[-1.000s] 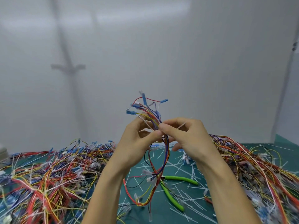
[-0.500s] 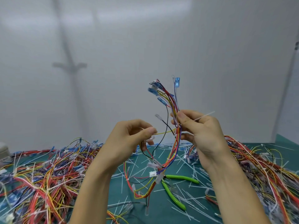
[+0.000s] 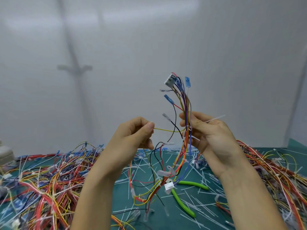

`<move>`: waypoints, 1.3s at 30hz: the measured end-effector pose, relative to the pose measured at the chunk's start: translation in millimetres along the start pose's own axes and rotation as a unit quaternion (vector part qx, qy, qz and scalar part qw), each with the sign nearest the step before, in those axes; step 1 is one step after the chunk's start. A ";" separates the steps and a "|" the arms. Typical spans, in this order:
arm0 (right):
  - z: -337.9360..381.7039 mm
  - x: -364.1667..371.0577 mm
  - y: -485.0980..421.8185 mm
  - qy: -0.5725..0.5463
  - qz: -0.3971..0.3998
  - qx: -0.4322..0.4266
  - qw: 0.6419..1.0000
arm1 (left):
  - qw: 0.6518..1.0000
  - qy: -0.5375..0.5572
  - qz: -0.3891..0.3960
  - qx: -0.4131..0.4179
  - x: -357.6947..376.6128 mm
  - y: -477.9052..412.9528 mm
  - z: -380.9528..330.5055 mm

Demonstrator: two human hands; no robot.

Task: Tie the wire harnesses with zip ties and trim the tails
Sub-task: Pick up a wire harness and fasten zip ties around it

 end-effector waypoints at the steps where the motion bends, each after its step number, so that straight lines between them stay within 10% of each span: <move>1: 1.0 -0.6 0.2 0.003 -0.003 -0.002 1.000 | 1.000 -0.004 -0.004 0.001 0.6 -0.1 -0.9; 8: 0.5 -1.9 -0.8 0.044 -0.045 -0.022 0.998 | 0.984 -0.083 -0.108 0.111 10.1 3.5 -18.9; 14: -0.4 5.3 0.9 0.076 -0.045 -0.042 0.995 | 0.985 -0.161 -0.029 0.059 30.5 3.7 -9.2; 32: 6.4 1.7 2.3 0.049 0.003 -0.033 0.998 | 0.995 -0.003 -0.056 0.083 24.2 0.1 -9.2; 39: 2.7 3.5 0.8 0.224 0.001 -0.090 0.971 | 0.989 -0.017 -0.111 0.100 25.4 -0.7 -7.6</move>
Point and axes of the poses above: each hand's wrist, its own y-axis away from the middle knuckle, its own x-axis out of the palm, z = x × y, the point moved 3 cm from there along -y, towards the middle knuckle, and after that the axes turned 4 degrees about -z, right-handed, at the moved point
